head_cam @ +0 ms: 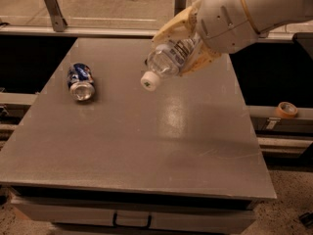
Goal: Place blue plastic bottle upright
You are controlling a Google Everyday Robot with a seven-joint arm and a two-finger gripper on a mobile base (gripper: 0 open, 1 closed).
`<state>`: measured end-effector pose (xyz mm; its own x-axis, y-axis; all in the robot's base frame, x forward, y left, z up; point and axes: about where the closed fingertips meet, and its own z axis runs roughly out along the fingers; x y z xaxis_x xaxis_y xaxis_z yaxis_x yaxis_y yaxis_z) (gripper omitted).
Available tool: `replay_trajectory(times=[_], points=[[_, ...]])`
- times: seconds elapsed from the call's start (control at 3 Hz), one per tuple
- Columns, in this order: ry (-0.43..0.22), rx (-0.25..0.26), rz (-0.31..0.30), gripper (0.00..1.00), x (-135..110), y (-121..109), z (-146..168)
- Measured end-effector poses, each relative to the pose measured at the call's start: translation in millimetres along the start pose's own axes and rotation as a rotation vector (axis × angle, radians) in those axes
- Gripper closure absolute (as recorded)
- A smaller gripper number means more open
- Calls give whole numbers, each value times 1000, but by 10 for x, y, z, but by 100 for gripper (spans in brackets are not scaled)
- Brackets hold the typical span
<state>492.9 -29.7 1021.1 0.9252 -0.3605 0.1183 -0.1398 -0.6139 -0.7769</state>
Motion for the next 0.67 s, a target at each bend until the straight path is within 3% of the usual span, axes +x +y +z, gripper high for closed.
replay_trajectory(times=[0.33,0.67], points=[[4,130,173,100,273,37,-127],[-2,310,423,100,430,45,-256]])
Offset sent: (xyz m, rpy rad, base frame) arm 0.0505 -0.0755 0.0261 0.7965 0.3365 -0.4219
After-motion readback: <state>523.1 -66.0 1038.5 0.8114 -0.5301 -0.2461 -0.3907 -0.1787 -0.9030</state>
